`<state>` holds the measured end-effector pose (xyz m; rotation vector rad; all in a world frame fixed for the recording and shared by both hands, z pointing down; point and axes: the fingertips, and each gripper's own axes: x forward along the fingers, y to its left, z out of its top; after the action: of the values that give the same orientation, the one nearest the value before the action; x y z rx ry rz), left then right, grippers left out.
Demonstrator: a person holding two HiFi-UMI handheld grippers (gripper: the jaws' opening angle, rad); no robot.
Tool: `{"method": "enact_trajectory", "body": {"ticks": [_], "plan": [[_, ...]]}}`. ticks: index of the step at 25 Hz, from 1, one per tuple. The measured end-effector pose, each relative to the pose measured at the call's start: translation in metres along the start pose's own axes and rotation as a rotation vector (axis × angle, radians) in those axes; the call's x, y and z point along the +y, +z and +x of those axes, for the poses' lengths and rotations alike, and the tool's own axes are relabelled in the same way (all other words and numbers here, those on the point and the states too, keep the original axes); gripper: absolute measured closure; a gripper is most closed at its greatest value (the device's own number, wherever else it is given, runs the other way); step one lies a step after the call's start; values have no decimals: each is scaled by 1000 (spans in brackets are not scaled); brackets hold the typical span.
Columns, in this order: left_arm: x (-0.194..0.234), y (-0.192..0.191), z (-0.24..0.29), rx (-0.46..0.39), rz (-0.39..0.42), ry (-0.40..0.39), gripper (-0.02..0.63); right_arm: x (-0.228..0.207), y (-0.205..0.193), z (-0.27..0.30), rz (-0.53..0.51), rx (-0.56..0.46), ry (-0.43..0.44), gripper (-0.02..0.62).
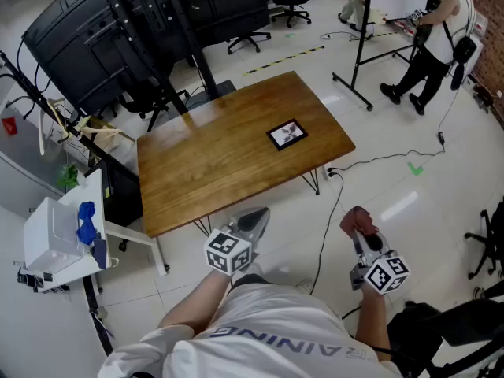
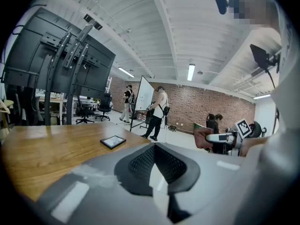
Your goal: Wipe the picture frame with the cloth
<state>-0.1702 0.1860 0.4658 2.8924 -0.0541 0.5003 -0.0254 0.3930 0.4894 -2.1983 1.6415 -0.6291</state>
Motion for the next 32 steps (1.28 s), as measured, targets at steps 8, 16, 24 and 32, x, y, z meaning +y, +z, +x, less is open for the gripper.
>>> {"method": "enact_trajectory", "body": {"ticks": [8, 16, 24, 32], "plan": [[-15, 4, 35, -27, -15, 31, 600, -19, 1, 10, 14, 32, 64, 479], [27, 1, 80, -19, -86, 92, 600, -47, 1, 29, 36, 73, 23, 479], [89, 20, 164, -29, -170, 80, 600, -83, 40, 104, -4, 122, -8, 479], [181, 48, 182, -71, -249, 130, 600, -62, 94, 234, -127, 213, 68, 479]]}}
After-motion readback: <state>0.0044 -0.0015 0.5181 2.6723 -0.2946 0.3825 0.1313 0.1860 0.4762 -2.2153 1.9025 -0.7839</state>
